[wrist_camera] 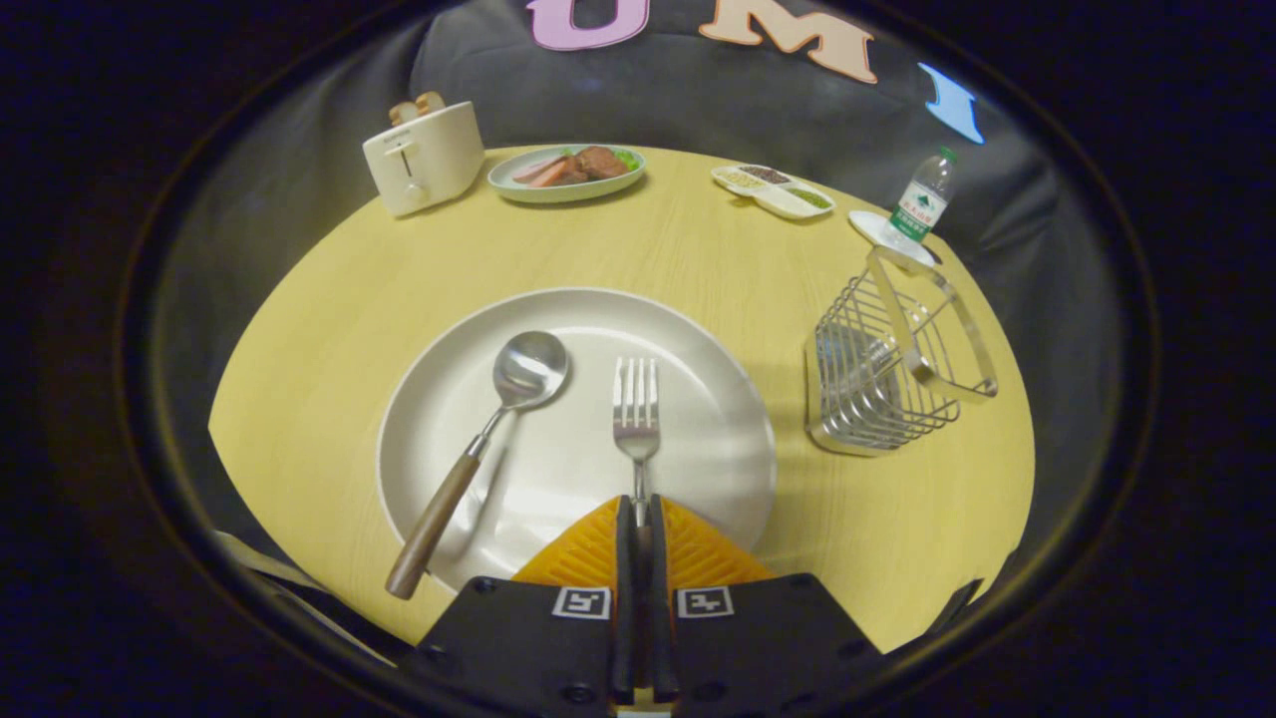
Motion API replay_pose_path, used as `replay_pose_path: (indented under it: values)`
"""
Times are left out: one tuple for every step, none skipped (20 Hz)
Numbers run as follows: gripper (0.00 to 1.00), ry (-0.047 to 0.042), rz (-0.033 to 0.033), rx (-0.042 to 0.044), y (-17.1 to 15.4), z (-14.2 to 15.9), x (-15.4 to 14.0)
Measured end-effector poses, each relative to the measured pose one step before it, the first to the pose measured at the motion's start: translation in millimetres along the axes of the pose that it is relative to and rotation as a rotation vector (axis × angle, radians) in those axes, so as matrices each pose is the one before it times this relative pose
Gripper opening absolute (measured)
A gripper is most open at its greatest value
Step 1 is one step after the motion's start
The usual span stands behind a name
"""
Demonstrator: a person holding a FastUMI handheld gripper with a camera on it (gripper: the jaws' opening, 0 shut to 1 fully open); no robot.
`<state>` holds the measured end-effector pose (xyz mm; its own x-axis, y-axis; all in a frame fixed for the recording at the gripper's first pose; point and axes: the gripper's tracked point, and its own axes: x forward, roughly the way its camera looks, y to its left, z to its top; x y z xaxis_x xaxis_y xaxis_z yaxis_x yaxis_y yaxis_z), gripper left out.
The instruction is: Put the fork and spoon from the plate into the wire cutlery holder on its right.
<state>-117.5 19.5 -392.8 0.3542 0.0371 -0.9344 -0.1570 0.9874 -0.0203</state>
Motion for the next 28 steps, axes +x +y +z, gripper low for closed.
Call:
replay_pose_path:
  values:
    - [0.1, -0.0041, 0.00683, -0.00318, 0.91, 1.27, -0.89]
    - [0.07, 0.00893, 0.01079, -0.00613, -0.12, 0.69, -0.97]
    - [0.04, 0.01602, 0.00869, -0.00763, 0.74, -2.02, -2.75]
    - [0.04, 0.00481, 0.00996, -0.00836, 1.61, 0.35, -1.34]
    - [0.04, 0.0059, 0.003, -0.00783, -0.51, 3.58, -1.73]
    - [0.04, 0.00089, 0.0017, -0.00239, -1.38, 2.95, -2.65]
    - [0.04, 0.00012, 0.00506, -0.00274, -1.22, 4.3, -3.42]
    - [0.04, -0.00405, 0.00148, -0.00687, -2.07, 5.48, -3.93]
    - [0.04, 0.00001, -0.00041, -0.01162, -3.36, 4.72, -4.31]
    - [0.04, 0.00275, -0.00294, -0.01131, -3.94, 3.46, -3.44]
    - [0.04, 0.00213, -0.00095, -0.00859, -4.18, 4.29, -4.26]
    - [0.04, 0.00065, -0.00221, -0.00627, -4.2, 2.52, -2.59]
    - [0.04, 0.00051, -0.0029, -0.00384, -4.51, 3.81, -3.2]
    - [0.04, -0.00022, 0.00028, -0.0033, -2.76, 2.13, -2.81]
    - [0.04, -0.00135, -0.00112, -0.00071, -3.89, 2.42, -1.81]
    - [0.04, 0.00349, -0.00163, 0.00091, -3.73, 0.09, -2.72]
    - [0.04, 0.00473, -0.00265, 0.00176, -4.39, 1.35, -2.38]
    - [0.04, 0.00255, -0.00355, 0.00403, -4.28, 1.43, -2.16]
    - [0.04, 0.00389, -0.00004, 0.00507, -4.23, 1.36, -2.86]
    - [0.04, 0.00057, -0.0006, 0.00429, -3.83, 1.41, -2.02]
    - [0.04, 0.00016, -0.00119, 0.0031, -4.05, 2.01, -2.4]
    - [0.04, -0.00101, -0.00388, 0.0029, -5.24, 1.45, -1.98]
    - [0.04, -0.00732, -0.00292, 0.00322, -5.44, 4.56, -1.94]
    - [0.04, -0.0019, -0.00225, -0.00043, -5.36, 2.02, -2.09]
    - [0.04, -0.00037, -0.00812, -0.00057, -7.68, 2.57, -2.27]
    - [0.04, -0.00094, -0.01117, 0.00034, -8.89, 2.08, -1.38]
    - [0.04, 0.00073, -0.01145, 0.00341, -8.23, 2.45, -1.68]
    - [0.04, 0.0038, -0.00846, 0.007, -8.58, 1.28, -0.46]
